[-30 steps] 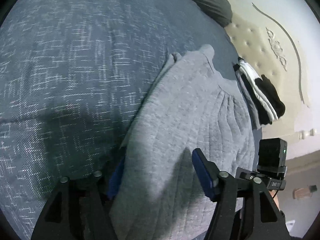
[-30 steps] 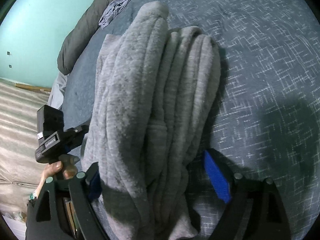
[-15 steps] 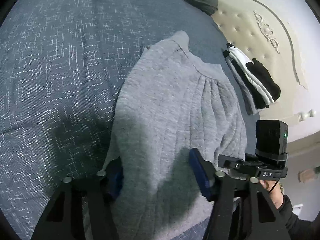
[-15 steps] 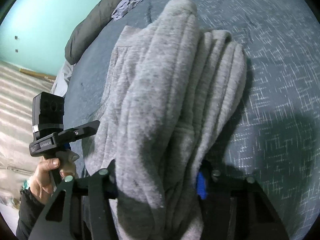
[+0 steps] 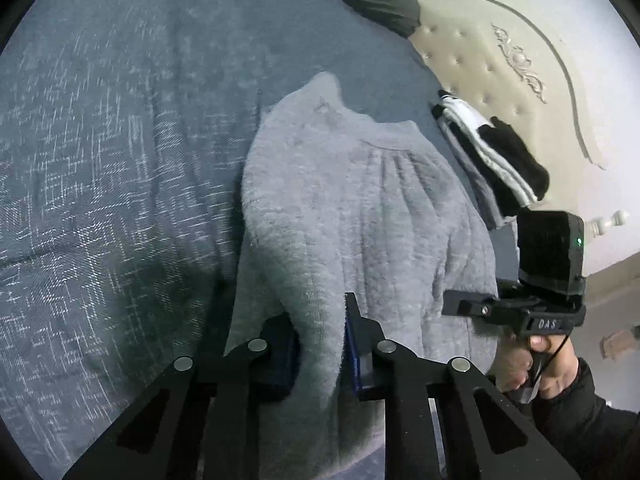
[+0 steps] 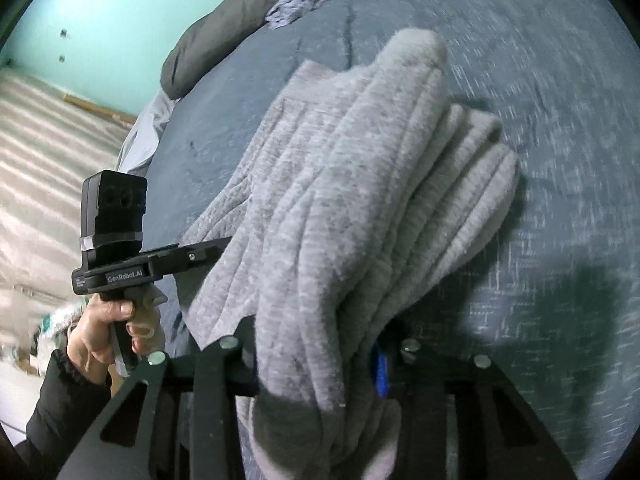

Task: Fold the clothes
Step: 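Lift the folded grey sweatshirt with both grippers and hold it up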

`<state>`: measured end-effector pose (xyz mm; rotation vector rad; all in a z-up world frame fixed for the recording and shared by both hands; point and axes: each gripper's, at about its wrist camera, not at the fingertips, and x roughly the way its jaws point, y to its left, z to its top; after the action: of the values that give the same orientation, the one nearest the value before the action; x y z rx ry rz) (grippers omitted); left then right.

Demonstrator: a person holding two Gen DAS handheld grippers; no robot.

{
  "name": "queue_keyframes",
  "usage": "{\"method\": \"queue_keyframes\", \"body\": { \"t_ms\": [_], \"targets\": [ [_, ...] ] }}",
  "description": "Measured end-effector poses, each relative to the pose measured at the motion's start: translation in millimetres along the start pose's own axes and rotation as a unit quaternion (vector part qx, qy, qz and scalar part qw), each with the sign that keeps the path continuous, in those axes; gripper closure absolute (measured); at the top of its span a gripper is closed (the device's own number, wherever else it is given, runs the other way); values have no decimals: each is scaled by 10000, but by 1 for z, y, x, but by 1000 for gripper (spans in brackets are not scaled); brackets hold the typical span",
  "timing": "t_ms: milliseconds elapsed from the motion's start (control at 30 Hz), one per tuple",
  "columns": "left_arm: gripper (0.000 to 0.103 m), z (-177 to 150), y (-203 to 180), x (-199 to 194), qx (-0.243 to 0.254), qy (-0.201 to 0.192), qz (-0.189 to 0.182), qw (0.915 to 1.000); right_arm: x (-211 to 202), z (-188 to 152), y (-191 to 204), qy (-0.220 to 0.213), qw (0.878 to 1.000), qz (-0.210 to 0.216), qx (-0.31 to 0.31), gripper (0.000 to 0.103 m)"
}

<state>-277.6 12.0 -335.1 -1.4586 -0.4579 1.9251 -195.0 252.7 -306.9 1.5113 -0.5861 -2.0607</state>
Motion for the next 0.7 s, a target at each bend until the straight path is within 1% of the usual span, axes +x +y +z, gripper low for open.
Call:
{"method": "queue_keyframes", "body": {
  "t_ms": [133, 233, 333, 367, 433, 500, 533, 567, 600, 633, 667, 700],
  "targets": [
    [83, -11, -13, -3, -36, -50, -118, 9999, -20, 8, 7, 49, 9998, 56, -172, 65],
    [83, -21, -25, -3, -79, -78, -228, 9997, -31, 12, 7, 226, 9992, -7, -326, 65],
    [83, -34, -22, 12, -261, 8, -278, 9993, -37, 13, -3, 389, 9983, -183, -390, 65],
    [83, -35, -22, 16, -301, 26, -226, 9993, -37, 12, -8, 439, 9980, -230, -381, 66],
    [83, -37, -20, 26, -375, 60, -106, 9992, -35, 9, -20, 468, 9982, -216, -291, 66],
    [80, -36, -16, 31, -426, 93, -152, 9989, -32, 4, -32, 474, 9986, -196, -162, 65],
    [76, -36, -13, 33, -451, 109, -178, 9988, -30, 2, -37, 466, 9987, -185, -76, 63],
    [68, -35, -11, 36, -475, 126, -205, 9986, -28, 1, -38, 434, 9989, -200, -17, 58],
    [62, -35, -9, 38, -500, 142, -231, 9984, -25, 0, -39, 401, 9990, -218, 40, 57],
    [51, -34, -6, 41, -525, 158, -258, 9982, -22, -1, -40, 367, 9990, -235, 97, 54],
    [48, -34, -4, 43, -549, 175, -284, 9979, -20, -1, -41, 354, 9989, -291, 128, 45],
    [48, -33, -2, 46, -574, 191, -311, 9977, -17, -2, -42, 342, 9987, -350, 156, 42]
  ]
}}
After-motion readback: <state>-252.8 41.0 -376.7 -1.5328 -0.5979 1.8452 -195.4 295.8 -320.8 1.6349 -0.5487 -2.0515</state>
